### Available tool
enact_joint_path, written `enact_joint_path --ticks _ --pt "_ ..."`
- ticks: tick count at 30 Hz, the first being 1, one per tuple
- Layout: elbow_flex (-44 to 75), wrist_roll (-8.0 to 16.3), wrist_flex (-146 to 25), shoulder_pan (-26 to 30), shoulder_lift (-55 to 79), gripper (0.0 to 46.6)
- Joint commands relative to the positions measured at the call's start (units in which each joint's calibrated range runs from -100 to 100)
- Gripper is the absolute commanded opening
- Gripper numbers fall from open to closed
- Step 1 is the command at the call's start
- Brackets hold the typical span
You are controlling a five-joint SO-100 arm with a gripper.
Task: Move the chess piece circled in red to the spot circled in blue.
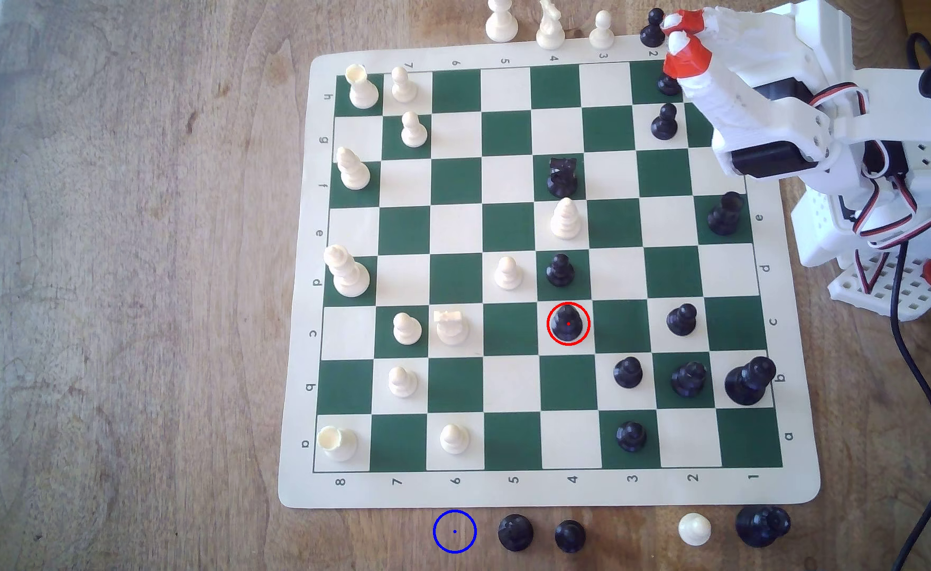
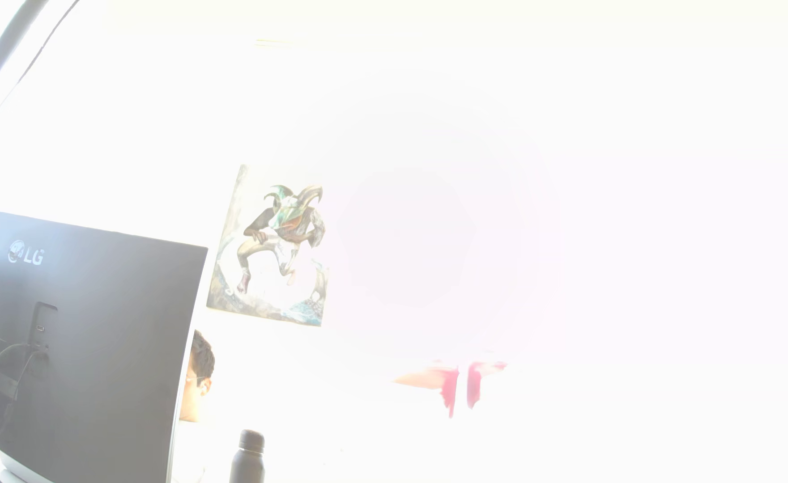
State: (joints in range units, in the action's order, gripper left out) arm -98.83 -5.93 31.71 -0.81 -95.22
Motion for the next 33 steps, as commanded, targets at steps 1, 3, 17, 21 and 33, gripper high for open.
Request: enact_joint_path --ticks 1,3,17,21,33 --pt "0.6 -2.1 25.9 -4.1 -0.6 0.2" --pt "2.6 -2.1 18.5 -4.1 -0.6 0.2" --pt "31.6 -2.0 -47.4 -9.9 3.2 0.2" --pt "39.8 -2.0 -61.9 -7.3 10.0 0.3" --pt "52.9 -1.3 -76.9 -1.5 27.1 1.0"
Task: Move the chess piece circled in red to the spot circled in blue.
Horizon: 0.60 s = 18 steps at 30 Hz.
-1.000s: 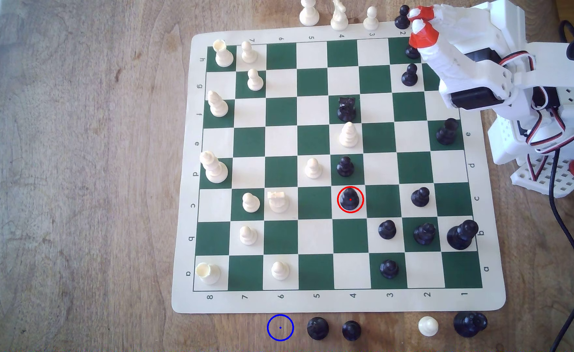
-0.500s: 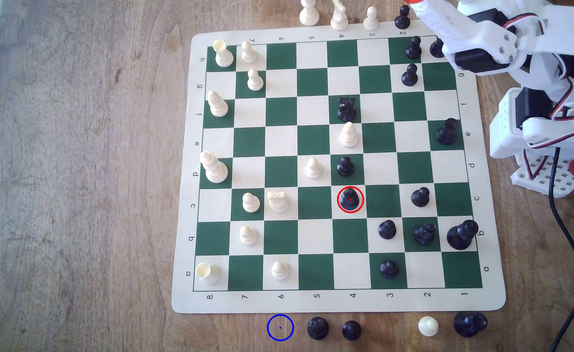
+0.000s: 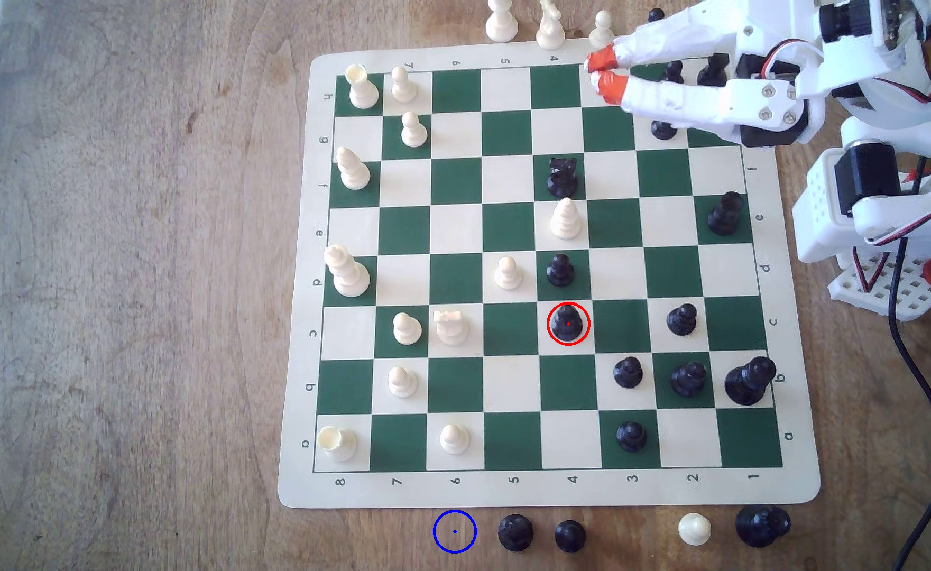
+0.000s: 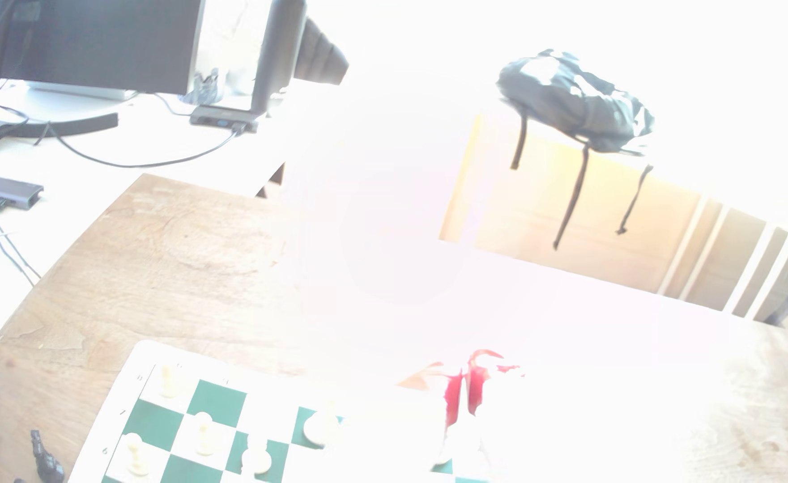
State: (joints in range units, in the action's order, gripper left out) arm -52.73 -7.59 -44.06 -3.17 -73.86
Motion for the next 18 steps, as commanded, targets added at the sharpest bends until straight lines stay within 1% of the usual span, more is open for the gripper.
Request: enact_joint_path --ticks 1,2,3,5,8,10,12,13,17,18 --pt "6.9 0.7 -1.5 0.9 6.8 1.0" --pt "6.9 0.8 -1.7 0.9 7.6 1.6" --pt "7.0 0.8 -1.8 1.1 8.5 3.6" --pt "8.9 2.0 -4.1 1.3 11.5 4.5" --pt "9.9 2.7 -5.2 1.6 13.4 6.3" --pt "15.5 4.6 -10.7 1.2 17.8 8.8" --pt "20.3 6.1 -15.2 0.8 21.5 10.0" --pt "24.0 6.5 -19.6 1.0 24.7 10.3" --pt "24.1 6.5 -22.7 3.5 26.1 11.7" --pt "24.0 6.4 -24.1 4.5 26.8 12.7"
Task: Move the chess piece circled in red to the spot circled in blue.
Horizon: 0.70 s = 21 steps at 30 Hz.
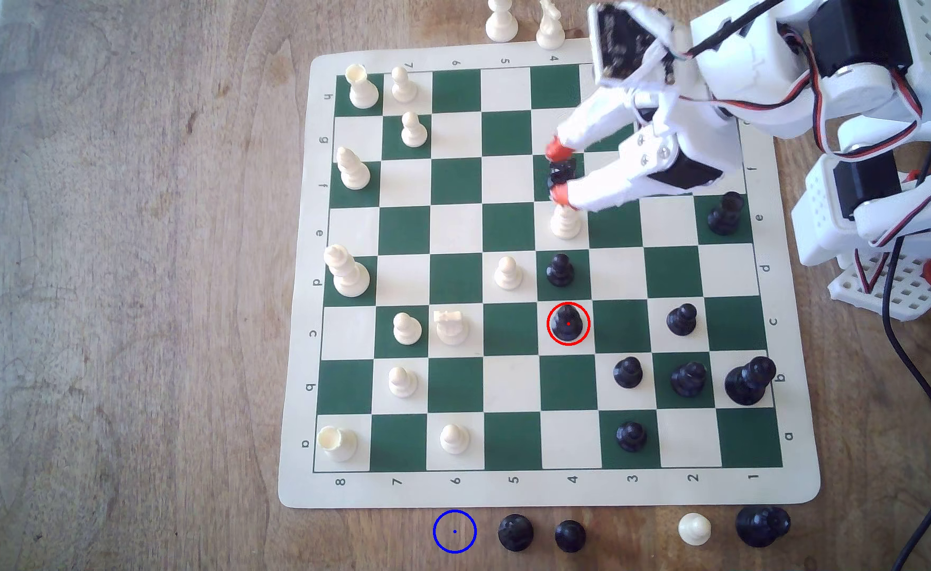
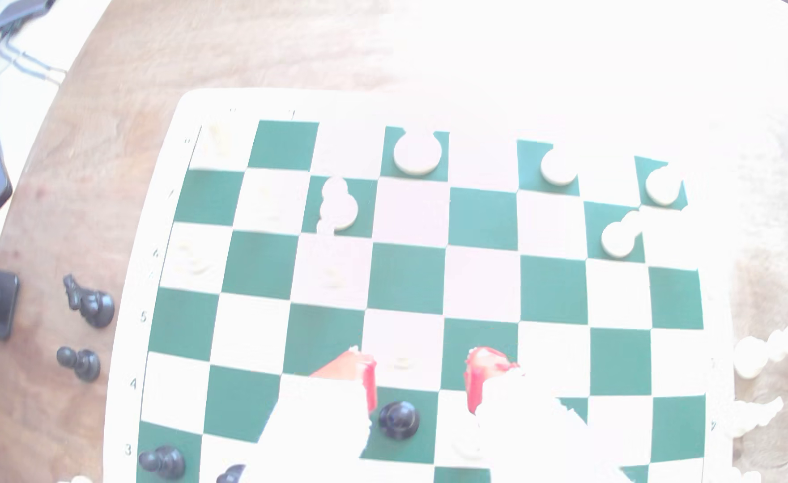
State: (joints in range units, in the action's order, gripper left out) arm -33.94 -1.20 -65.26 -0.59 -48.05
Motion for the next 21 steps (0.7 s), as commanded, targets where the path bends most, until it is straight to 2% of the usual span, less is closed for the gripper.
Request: enact_joint_path --ticks 1,7,13,21 --pt "5.2 0.0 -3.0 2.3 1.5 13.1" --pt "3.4 -0.4 -2.8 4.9 6.5 14.7" --pt "-6.8 -1.3 3.6 7.8 4.5 16.9" --pt "-9.5 -2.9 6.5 10.5 9.2 16.8"
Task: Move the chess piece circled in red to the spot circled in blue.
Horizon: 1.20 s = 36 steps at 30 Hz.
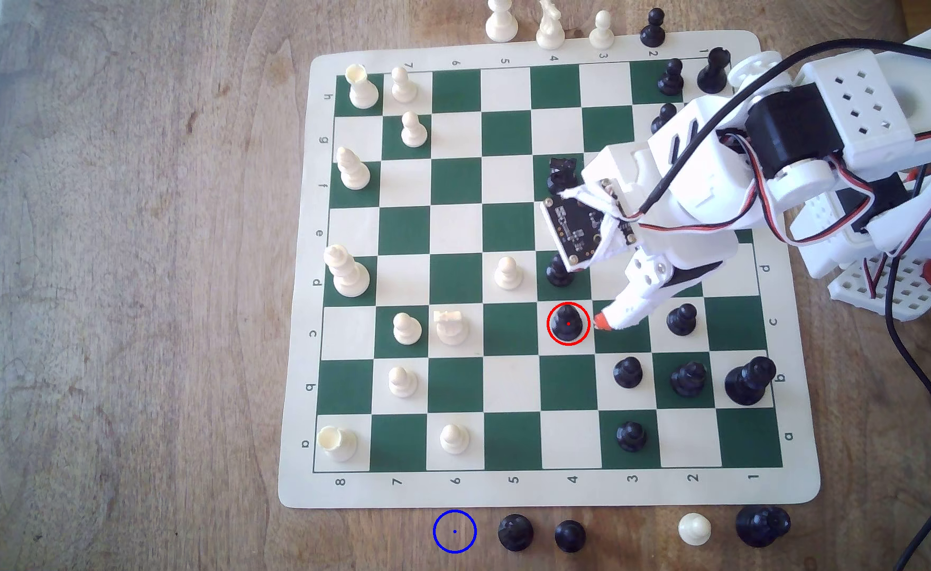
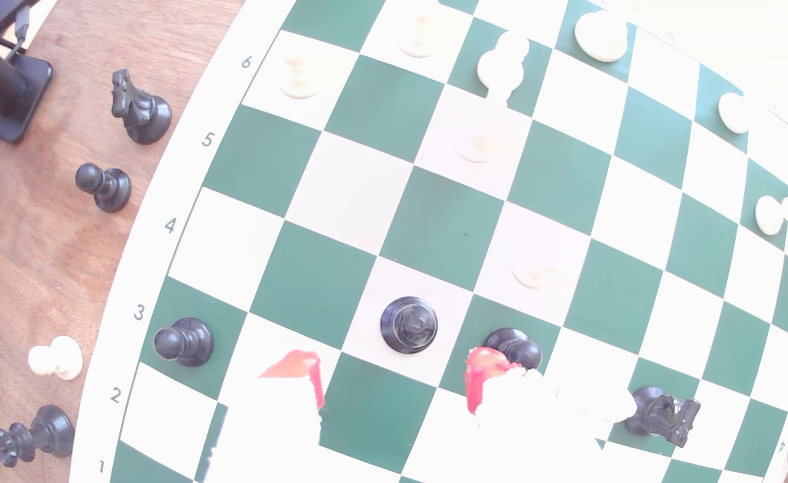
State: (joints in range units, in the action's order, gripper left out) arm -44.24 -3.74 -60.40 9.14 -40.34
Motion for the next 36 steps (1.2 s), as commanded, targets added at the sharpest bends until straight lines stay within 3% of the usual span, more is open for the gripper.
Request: enact_joint_path --ticks 1,14,36 --pt "0.8 -0.7 2.4 0.8 3.2 16.6" --pt "2.4 -2.7 7.7 -2.0 16.3 15.2" --pt "5.2 -1.7 12.0 -0.3 24.0 14.9"
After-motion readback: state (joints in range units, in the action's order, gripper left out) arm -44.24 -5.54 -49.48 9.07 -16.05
